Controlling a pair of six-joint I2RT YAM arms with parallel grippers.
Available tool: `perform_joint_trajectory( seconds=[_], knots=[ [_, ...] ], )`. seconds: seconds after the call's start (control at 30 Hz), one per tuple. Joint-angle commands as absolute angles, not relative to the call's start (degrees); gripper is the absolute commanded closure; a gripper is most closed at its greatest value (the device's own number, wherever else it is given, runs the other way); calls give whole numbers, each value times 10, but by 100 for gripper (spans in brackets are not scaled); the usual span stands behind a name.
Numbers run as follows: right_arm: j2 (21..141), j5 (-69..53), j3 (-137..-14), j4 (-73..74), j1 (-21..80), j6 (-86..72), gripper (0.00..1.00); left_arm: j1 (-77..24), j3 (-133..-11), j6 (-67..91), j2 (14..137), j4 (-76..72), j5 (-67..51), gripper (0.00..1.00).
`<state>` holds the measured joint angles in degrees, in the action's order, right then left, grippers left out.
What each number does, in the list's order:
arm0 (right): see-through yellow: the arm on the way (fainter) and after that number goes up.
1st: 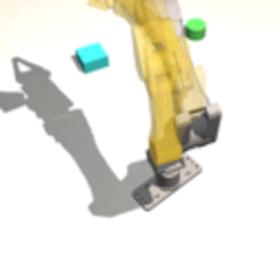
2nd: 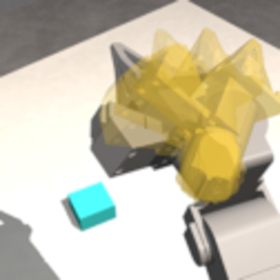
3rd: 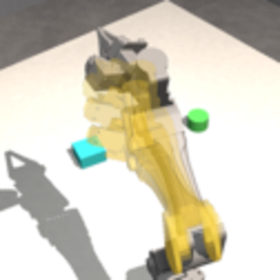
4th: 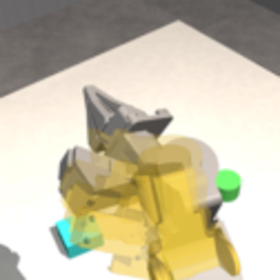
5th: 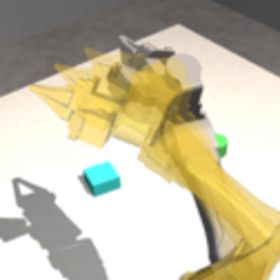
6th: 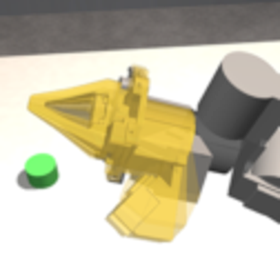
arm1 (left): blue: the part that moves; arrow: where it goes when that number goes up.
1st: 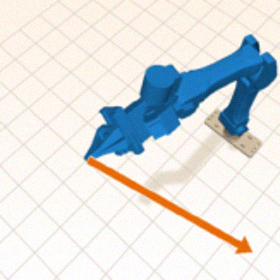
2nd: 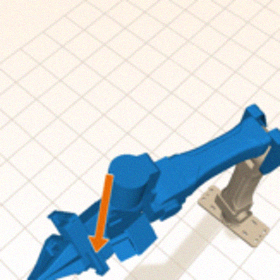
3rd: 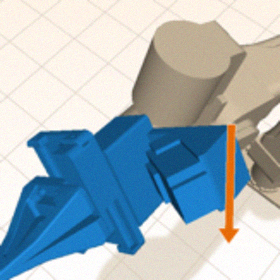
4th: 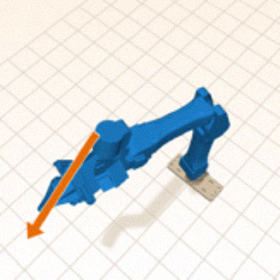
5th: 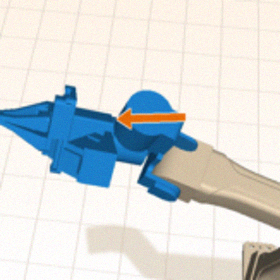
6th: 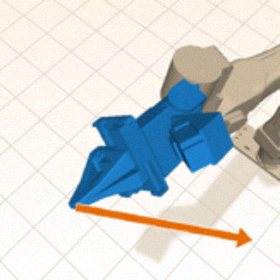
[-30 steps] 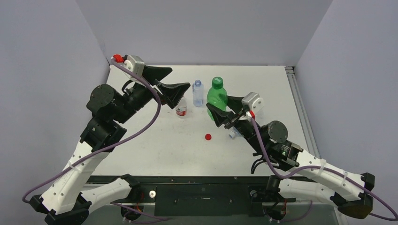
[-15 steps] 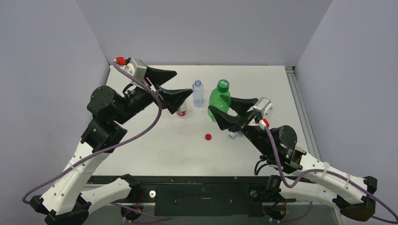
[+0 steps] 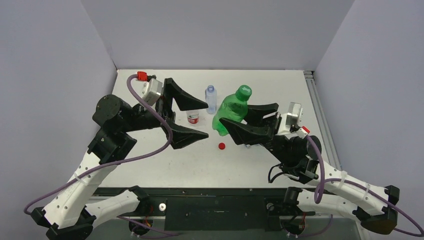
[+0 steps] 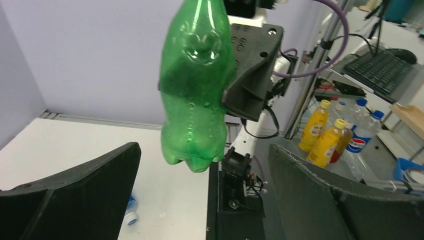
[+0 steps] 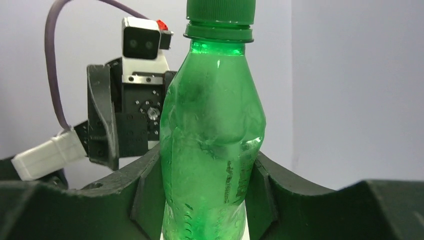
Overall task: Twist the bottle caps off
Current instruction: Unscrew the bottle cap from the plastic bottle.
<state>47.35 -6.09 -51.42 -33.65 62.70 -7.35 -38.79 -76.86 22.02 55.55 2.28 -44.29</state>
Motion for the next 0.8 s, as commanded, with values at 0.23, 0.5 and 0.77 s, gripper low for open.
perform_joint_trajectory(
  seconds=[0.23, 0.5, 0.77],
  knots=[
    [548, -110, -584, -402, 668, -113, 100, -403, -765, 207, 568, -23, -502, 3],
    [565, -91, -608, -362, 694, -79, 100, -409, -781, 190, 584, -19, -546, 22],
    [582, -47, -683, -225, 685, -80, 54, -410, -776, 155, 571, -4, -532, 79]
  ],
)
